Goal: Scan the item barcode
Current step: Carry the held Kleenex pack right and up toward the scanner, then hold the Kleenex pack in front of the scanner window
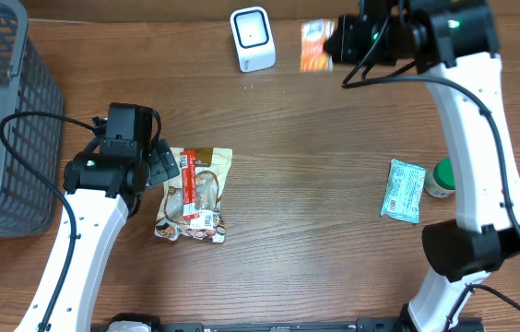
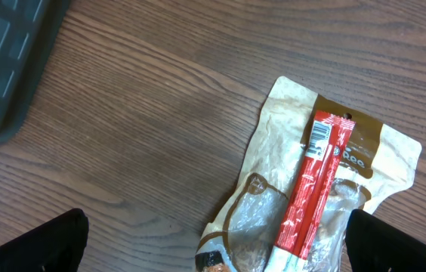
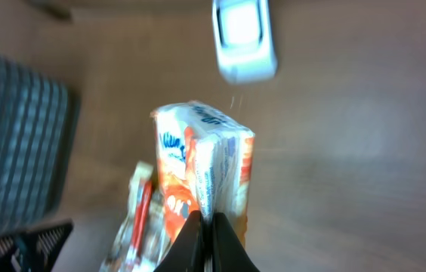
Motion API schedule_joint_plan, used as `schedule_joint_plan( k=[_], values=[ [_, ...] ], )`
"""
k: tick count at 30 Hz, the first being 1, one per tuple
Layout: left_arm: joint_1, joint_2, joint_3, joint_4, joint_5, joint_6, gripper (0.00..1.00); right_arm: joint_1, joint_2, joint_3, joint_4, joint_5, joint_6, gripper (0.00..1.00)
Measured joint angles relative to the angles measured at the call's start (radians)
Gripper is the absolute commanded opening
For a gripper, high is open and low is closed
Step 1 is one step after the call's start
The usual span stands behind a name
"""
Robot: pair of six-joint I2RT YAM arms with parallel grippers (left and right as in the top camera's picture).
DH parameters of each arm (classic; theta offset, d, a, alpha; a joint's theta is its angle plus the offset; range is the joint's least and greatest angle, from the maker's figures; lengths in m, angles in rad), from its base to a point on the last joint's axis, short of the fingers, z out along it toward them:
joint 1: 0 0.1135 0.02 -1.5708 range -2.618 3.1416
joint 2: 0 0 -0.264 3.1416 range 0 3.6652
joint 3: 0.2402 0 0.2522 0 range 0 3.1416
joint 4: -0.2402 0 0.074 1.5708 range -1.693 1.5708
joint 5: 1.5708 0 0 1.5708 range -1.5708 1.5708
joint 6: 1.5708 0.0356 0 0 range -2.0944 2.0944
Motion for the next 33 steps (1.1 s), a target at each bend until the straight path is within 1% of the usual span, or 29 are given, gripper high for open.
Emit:
schedule_joint_plan(
  k=[3,7,11,14,16,23,33],
  values=[
    [0.0,0.0,0.0,0.0,0.0,0.0,1.0,0.016,-0.019,0.057,0.029,0.081,0.011,0.03],
    [0.0,0.0,0.0,0.0,0.0,0.0,1.0,0.041,-0.026,0.07,0.082,0.175,0.01,0.04],
    [0.0,0.0,0.0,0.0,0.0,0.0,0.99,0.079,0.014,0.07,0.134,0.258,-0.037,0.04],
    [0.0,0.0,0.0,0.0,0.0,0.0,1.0,0.124,0.072,0.07,0.193,0.35,-0.102,0.04],
    [0.0,0.0,0.0,0.0,0.0,0.0,1.0,0.169,0.129,0.07,0.232,0.434,-0.176,0.04],
    [0.0,0.0,0.0,0.0,0.0,0.0,0.99,0.265,0.276,0.07,0.32,0.546,-0.411,0.04],
    [0.0,0.0,0.0,0.0,0.0,0.0,1.0,0.296,0.47,0.07,0.539,0.721,-0.593,0.04]
  ],
)
